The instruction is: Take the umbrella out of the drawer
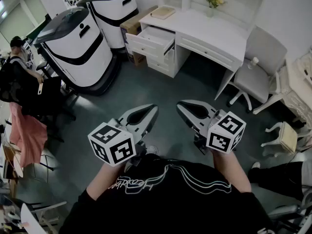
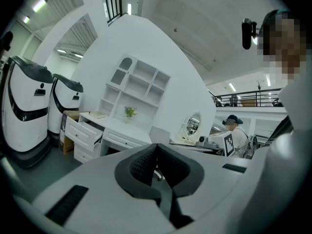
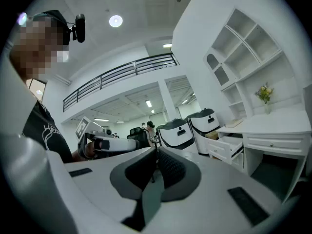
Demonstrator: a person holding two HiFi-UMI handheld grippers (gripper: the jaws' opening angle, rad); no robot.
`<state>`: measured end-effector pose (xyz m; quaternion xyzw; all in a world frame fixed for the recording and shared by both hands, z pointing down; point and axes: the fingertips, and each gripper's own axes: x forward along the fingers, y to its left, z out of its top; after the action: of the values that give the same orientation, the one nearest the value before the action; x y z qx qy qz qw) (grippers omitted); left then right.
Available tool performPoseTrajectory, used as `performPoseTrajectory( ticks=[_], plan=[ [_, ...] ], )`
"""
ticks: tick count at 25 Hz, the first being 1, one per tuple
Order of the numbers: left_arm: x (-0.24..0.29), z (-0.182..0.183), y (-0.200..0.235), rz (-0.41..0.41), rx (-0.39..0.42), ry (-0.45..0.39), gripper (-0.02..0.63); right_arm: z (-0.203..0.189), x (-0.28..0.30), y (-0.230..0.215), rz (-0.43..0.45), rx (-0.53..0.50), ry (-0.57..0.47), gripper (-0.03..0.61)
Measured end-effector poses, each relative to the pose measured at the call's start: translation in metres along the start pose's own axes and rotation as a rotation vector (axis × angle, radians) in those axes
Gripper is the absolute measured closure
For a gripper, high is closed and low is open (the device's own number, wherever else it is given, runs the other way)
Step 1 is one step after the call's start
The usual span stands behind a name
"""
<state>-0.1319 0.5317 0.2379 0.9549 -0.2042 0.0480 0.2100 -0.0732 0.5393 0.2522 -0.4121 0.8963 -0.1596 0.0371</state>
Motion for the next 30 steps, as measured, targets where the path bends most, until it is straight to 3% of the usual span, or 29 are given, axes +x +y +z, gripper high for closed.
performPoseTrajectory(
  ticks=[10,17,25,30],
  plan=[
    [0.016,-0.005,-0.002,0.020,-0.008,0.011,0.594,-0.005,-0.017,-0.024,-0.041,0.034,-0.004,0.529],
    [0.042,-0.008,0.024,0.012,-0.020,0.026,0.594,-0.017,-0.003,-0.059,-0.054,0.103,-0.008,0.528],
    [0.090,0.005,0.083,-0.007,-0.035,0.044,0.594,-0.011,0.040,-0.119,-0.069,0.087,-0.002,0.528],
    [0.142,0.029,0.140,-0.031,-0.053,0.071,0.594,0.007,0.079,-0.184,-0.104,0.117,0.002,0.528]
  ],
)
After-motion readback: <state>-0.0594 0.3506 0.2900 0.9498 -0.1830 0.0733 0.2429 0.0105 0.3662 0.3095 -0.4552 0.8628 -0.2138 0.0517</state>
